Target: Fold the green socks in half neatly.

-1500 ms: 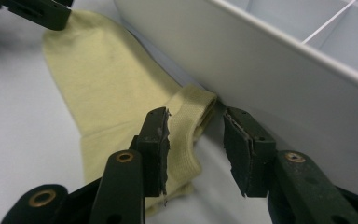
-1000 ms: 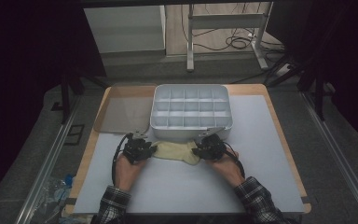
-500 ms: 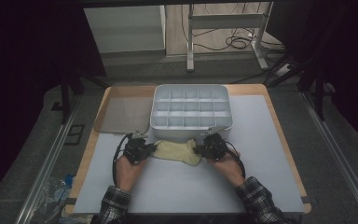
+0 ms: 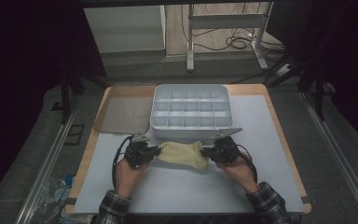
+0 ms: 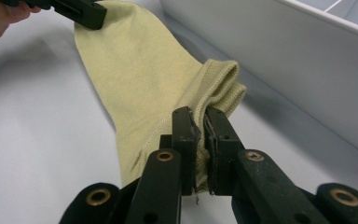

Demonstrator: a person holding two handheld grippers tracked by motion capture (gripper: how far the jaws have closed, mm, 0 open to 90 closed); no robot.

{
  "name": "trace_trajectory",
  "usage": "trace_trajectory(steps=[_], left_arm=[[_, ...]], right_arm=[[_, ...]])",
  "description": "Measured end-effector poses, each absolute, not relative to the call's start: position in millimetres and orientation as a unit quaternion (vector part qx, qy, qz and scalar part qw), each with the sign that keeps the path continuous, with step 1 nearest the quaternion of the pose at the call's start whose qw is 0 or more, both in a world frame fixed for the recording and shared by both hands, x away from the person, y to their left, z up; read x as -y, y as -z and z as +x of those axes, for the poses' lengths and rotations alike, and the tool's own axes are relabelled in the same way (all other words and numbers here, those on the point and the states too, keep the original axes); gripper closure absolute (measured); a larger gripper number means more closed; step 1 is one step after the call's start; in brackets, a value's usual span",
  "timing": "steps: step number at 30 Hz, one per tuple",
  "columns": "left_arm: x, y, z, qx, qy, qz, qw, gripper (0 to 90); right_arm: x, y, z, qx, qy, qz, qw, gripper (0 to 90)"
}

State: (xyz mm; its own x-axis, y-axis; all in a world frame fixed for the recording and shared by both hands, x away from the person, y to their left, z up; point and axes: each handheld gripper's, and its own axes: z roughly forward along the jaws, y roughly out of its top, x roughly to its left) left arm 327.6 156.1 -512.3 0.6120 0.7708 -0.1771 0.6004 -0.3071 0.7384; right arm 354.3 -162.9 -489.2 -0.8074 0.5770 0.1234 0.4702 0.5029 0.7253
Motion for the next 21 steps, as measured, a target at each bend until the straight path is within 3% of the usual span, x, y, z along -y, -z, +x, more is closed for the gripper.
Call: trace_trajectory(steps=[21], left_arm=[[-127,513,283,-0.387,-0.094,0.827,0.396,82.7]], right_arm=[[196,493,314,-0.867,-0.392,0.303,0.052,83.4]])
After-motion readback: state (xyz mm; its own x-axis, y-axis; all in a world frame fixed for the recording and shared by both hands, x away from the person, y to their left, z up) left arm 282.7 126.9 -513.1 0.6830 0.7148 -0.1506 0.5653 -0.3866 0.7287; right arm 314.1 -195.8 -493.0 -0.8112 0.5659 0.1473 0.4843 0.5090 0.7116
